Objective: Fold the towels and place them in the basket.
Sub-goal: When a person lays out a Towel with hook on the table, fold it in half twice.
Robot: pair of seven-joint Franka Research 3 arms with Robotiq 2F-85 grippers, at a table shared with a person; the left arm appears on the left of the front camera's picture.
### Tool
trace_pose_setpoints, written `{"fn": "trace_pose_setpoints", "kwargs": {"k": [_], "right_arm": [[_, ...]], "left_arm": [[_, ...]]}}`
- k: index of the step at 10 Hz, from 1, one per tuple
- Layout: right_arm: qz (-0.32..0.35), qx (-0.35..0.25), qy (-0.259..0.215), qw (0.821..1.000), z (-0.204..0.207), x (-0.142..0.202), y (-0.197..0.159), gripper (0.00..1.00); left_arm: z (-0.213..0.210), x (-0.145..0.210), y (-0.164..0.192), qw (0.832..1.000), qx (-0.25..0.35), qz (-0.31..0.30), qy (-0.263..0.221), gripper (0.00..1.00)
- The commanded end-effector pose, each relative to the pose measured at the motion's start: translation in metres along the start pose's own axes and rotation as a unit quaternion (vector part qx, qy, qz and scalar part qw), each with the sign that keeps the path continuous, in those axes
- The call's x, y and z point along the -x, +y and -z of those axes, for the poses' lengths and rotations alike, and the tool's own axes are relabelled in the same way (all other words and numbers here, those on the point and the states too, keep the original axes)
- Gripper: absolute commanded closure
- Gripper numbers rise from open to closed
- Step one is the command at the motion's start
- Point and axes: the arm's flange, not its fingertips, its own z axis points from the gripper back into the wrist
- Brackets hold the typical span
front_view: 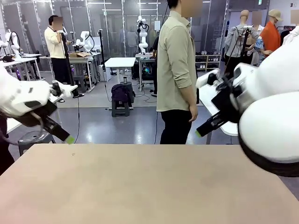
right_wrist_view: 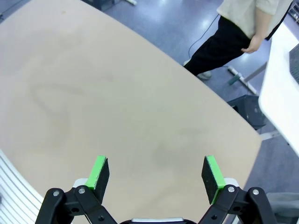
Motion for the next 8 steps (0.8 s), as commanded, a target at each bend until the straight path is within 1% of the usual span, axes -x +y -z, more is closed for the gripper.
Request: {"fn": "trace_pose_setpoints", "kwargs": {"k": [1, 2, 4, 5, 6, 8], "right_arm": [[0.006, -0.005, -0.007, 1.000, -0.054, 0.006, 0.021, 0.00], [0.018, -0.009, -0.002, 1.000, -0.076, 0.003, 0.027, 0.00], [0.048, -0.015, 0.031, 0.998, -0.115, -0.005, 0.039, 0.00], [0.058, -0.020, 0.036, 0.997, -0.133, -0.008, 0.044, 0.00], [0.066, -0.022, 0.041, 0.997, -0.145, -0.008, 0.046, 0.00], [0.070, -0.027, 0.040, 0.996, -0.154, -0.008, 0.046, 0.00]], "left_arm": [[-0.055, 0.000, -0.005, 0.999, 0.011, 0.030, -0.015, 0.00], [-0.080, -0.001, -0.011, 0.999, 0.015, 0.035, -0.015, 0.00], [-0.132, -0.006, -0.024, 0.999, 0.022, 0.042, -0.016, 0.00], [-0.155, -0.005, -0.029, 0.999, 0.019, 0.040, -0.018, 0.00], [-0.169, -0.001, -0.031, 0.999, 0.028, 0.038, -0.019, 0.00], [-0.184, 0.010, -0.026, 0.998, 0.049, 0.028, -0.018, 0.00]]}}
